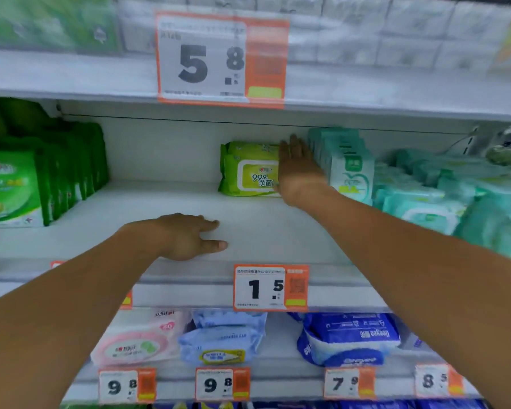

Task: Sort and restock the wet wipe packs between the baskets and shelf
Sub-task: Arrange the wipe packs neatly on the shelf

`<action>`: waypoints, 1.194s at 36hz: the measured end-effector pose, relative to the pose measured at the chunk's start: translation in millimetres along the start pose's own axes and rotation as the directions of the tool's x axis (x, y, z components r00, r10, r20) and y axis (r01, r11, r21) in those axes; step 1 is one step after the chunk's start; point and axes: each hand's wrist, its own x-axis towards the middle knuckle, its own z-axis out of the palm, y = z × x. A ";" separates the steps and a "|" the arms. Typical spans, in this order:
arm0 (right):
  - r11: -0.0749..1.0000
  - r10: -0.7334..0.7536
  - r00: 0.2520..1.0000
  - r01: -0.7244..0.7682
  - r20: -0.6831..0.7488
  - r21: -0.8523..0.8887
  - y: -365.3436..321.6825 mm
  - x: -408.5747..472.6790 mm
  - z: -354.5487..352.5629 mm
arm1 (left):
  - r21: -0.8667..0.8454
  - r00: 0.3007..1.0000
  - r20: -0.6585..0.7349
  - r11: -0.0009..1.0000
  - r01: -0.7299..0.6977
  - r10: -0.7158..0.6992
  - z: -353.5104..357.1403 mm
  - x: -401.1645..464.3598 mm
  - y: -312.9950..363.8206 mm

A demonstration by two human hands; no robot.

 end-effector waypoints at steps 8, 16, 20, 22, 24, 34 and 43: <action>0.947 0.319 0.945 -0.316 -0.074 0.052 82.7 -143.3 -64.3 | -0.482 0.901 -0.426 0.821 -0.306 0.086 7.5 -27.3 81.0; 0.893 0.377 0.888 -0.423 0.262 0.152 99.4 -140.9 -56.5 | -0.591 0.972 -0.168 0.772 -0.234 0.166 13.3 -15.0 177.3; 0.836 0.381 0.904 -0.426 0.194 0.345 113.6 -148.2 -49.9 | -0.661 0.966 -0.160 0.705 -0.257 0.203 15.3 -14.3 194.6; 0.852 0.358 0.931 -0.355 0.067 0.385 119.4 -150.4 -43.6 | -0.694 0.953 -0.228 0.653 -0.302 0.198 20.1 -11.1 199.9; 0.835 0.331 0.943 -0.270 -0.045 0.480 123.9 -146.1 -38.7 | -0.733 0.932 -0.334 0.582 -0.352 0.142 24.4 -4.7 202.0; 0.874 0.279 0.958 -0.228 -0.061 0.429 119.4 -107.9 -40.1 | -0.717 0.890 -0.452 0.570 -0.401 0.056 8.5 24.3 212.6; 0.880 0.289 0.950 -0.214 -0.121 0.424 117.6 -122.6 -43.0 | -0.716 0.898 -0.439 0.600 -0.357 0.010 19.3 32.0 204.6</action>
